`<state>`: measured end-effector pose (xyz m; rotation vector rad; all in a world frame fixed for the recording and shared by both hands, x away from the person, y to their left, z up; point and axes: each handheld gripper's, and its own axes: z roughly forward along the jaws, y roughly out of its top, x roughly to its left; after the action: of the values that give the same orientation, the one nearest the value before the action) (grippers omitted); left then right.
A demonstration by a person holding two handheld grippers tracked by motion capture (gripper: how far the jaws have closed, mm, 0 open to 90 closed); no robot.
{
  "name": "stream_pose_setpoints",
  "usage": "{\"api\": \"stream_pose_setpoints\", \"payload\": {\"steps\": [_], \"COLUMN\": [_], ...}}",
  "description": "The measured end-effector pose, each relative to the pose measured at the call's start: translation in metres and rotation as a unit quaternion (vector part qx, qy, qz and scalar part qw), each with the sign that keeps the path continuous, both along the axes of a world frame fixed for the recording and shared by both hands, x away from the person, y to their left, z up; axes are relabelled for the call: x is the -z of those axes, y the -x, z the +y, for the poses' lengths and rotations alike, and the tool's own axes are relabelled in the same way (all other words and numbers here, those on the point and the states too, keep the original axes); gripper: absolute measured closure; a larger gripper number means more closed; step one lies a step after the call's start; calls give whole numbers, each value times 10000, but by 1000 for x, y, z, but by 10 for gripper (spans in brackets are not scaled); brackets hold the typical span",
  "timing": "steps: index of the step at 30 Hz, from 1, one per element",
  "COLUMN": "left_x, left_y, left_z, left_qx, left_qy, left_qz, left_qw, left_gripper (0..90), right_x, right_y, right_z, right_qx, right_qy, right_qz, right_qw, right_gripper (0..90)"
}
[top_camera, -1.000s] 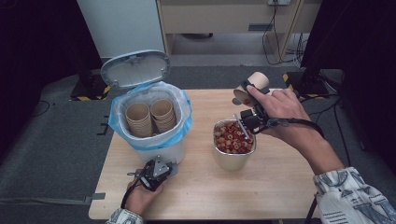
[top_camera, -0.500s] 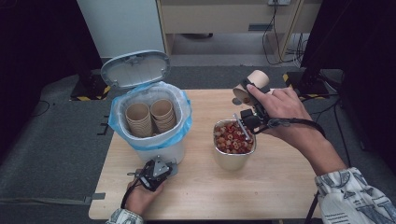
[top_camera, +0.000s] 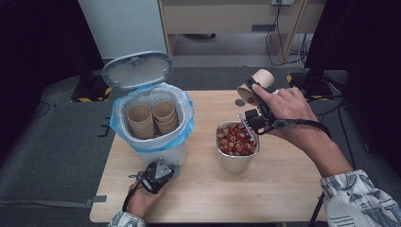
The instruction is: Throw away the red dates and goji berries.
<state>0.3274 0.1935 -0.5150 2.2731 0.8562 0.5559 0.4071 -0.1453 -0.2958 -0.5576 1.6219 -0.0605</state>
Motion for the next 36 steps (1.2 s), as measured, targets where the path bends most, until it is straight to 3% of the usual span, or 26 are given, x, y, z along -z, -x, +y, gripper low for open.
{"api": "stream_pose_setpoints", "payload": {"steps": [11,14,17,18,19,22,28,33,35,36], "left_x": [0,0,0,0,0,0,0,0,0,0], "left_y": [0,0,0,0,0,0,0,0,0,0], "left_z": [0,0,0,0,0,0,0,0,0,0], "left_qx": [1,-1,-3,-3,-2,1,3,3,0,0], "left_qy": [-1,3,4,9,10,3,35,-2,13,19], "left_qz": [-4,1,1,5,4,-4,12,-3,10,14], "left_qw": [10000,10000,10000,10000,10000,10000,10000,10000,10000,10000], "left_gripper": [898,898,898,898,898,898,898,898,898,898], "right_x": [-5,-11,-20,-17,-8,33,22,25,16,16], "right_y": [1,3,5,5,4,1,1,2,2,2], "right_z": [-2,-2,0,2,5,15,11,8,6,6], "right_qx": [14,10,-20,-19,-39,-157,-95,-119,-19,-19], "right_qy": [26,92,-14,43,176,914,592,800,484,484], "right_qz": [-57,-132,-260,-304,-207,115,72,86,-49,-49], "right_qw": [10000,9999,9997,9995,9996,9956,9982,9967,9988,9988], "right_gripper": [304,304,305,307,307,308,308,308,310,310]}}
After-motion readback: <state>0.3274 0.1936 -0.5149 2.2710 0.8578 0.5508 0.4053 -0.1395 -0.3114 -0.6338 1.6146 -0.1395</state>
